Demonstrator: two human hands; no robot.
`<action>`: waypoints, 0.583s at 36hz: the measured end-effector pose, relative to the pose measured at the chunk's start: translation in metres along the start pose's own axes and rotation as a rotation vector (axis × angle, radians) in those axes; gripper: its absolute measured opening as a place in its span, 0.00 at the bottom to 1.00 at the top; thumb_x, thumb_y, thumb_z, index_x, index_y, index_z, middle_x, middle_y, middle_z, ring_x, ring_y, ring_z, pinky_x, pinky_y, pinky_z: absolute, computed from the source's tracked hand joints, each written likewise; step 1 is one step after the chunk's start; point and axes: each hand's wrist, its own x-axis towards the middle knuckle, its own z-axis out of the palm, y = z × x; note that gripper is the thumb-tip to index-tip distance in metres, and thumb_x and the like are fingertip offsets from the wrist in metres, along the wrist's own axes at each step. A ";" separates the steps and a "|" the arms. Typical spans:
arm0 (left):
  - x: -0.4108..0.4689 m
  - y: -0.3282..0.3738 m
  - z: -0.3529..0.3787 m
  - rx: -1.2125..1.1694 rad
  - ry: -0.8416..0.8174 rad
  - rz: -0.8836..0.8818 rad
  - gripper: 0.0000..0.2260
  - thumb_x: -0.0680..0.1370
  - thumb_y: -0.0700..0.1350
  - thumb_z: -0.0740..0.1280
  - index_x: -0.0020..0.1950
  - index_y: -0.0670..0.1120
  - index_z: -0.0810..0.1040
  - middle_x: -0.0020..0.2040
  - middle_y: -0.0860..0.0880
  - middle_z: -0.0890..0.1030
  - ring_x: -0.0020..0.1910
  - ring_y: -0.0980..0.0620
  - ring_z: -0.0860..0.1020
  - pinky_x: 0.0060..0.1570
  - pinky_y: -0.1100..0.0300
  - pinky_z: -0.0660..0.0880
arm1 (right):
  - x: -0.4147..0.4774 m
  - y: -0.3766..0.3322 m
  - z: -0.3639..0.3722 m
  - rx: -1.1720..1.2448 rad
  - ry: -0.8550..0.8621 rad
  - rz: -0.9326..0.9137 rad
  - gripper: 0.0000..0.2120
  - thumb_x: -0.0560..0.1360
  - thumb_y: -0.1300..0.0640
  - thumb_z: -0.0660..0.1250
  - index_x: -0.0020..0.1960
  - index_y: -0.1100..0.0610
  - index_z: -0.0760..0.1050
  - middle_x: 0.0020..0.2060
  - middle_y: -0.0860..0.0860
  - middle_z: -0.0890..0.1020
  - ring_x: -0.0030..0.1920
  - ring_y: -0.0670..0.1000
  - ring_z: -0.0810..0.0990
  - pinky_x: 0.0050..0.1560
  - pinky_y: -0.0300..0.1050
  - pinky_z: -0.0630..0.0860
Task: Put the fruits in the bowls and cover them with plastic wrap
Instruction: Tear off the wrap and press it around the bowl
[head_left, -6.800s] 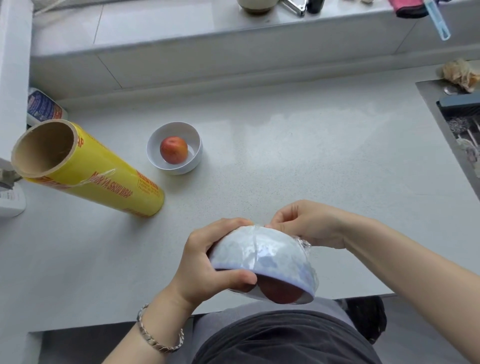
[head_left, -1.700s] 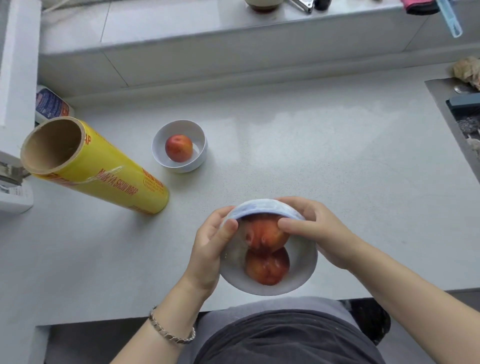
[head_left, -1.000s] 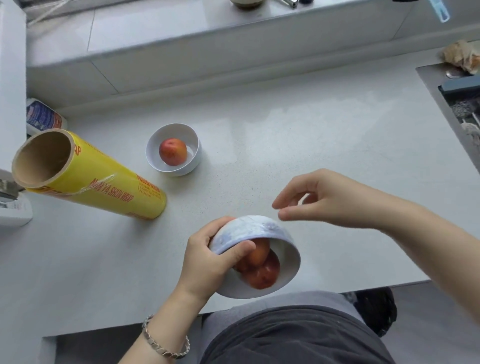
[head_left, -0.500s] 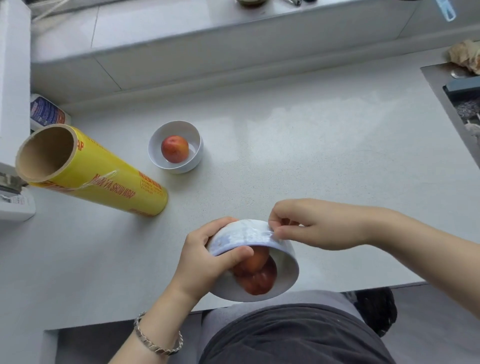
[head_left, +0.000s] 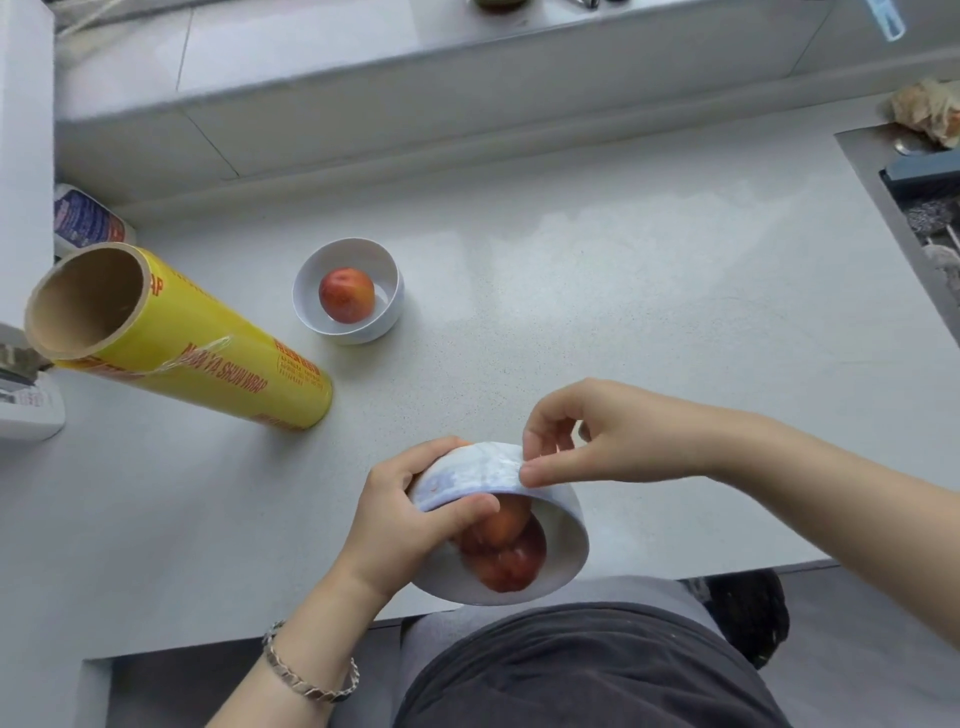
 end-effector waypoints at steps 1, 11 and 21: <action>0.001 0.001 0.000 0.001 -0.004 0.002 0.19 0.55 0.57 0.73 0.44 0.56 0.80 0.40 0.60 0.83 0.41 0.62 0.79 0.45 0.69 0.74 | 0.001 -0.001 0.001 -0.015 -0.009 0.007 0.07 0.70 0.47 0.70 0.41 0.51 0.79 0.39 0.49 0.80 0.36 0.43 0.72 0.41 0.40 0.70; 0.005 0.007 -0.002 0.003 -0.061 0.040 0.16 0.55 0.57 0.73 0.43 0.65 0.81 0.40 0.60 0.83 0.42 0.61 0.80 0.45 0.68 0.75 | 0.005 0.000 -0.008 0.162 -0.099 0.035 0.08 0.77 0.55 0.63 0.39 0.52 0.76 0.35 0.44 0.76 0.38 0.42 0.72 0.45 0.36 0.67; 0.005 0.010 0.003 -0.056 -0.042 0.030 0.13 0.56 0.56 0.72 0.40 0.63 0.82 0.37 0.61 0.82 0.39 0.64 0.78 0.42 0.71 0.74 | 0.009 0.003 -0.008 0.213 -0.160 0.126 0.09 0.75 0.57 0.65 0.36 0.55 0.74 0.29 0.46 0.73 0.33 0.46 0.67 0.39 0.39 0.65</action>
